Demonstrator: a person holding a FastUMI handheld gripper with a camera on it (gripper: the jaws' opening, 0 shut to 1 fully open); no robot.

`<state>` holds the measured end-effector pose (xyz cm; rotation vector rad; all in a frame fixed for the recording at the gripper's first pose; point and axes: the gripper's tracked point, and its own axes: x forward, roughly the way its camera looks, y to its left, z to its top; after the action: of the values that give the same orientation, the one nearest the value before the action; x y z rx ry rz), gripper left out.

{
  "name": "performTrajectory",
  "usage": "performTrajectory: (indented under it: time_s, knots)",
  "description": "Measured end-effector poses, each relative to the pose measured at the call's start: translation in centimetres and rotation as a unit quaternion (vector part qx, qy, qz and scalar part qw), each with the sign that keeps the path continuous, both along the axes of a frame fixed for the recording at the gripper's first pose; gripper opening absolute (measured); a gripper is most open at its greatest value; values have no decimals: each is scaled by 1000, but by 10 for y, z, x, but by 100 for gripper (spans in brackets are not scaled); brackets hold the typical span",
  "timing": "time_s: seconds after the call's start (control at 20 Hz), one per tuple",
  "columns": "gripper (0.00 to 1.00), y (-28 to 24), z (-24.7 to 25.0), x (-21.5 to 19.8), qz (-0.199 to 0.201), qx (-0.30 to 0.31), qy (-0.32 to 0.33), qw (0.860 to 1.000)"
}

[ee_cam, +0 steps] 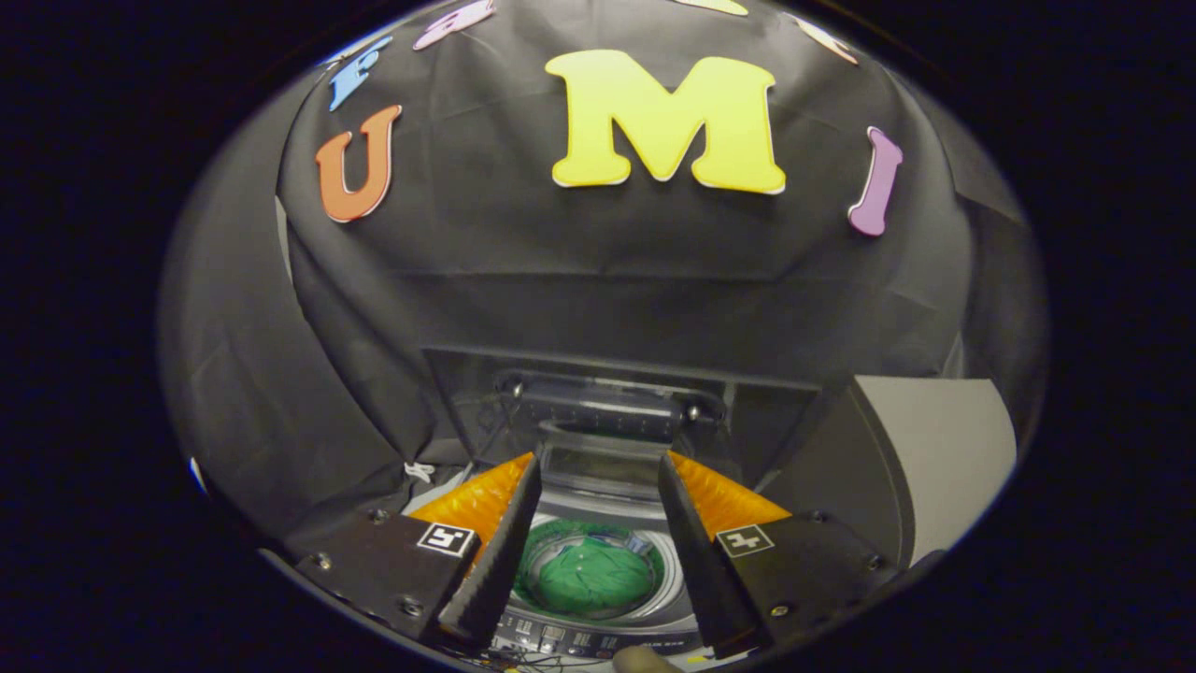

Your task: Put the clothes into the washing machine and then close the washing machine lid.

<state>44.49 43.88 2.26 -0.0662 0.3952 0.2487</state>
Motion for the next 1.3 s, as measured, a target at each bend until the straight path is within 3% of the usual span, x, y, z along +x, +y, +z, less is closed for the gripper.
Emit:
performTrajectory:
  time_s: [0.55, 1.0, 1.3]
  knots:
    - [80, 18, 48, 66, -45, 14, -13, 999]
    - [80, 22, 18, 117, -77, 0, 46, 996]
    - [80, 24, 10, 128, -86, -6, 57, 995]
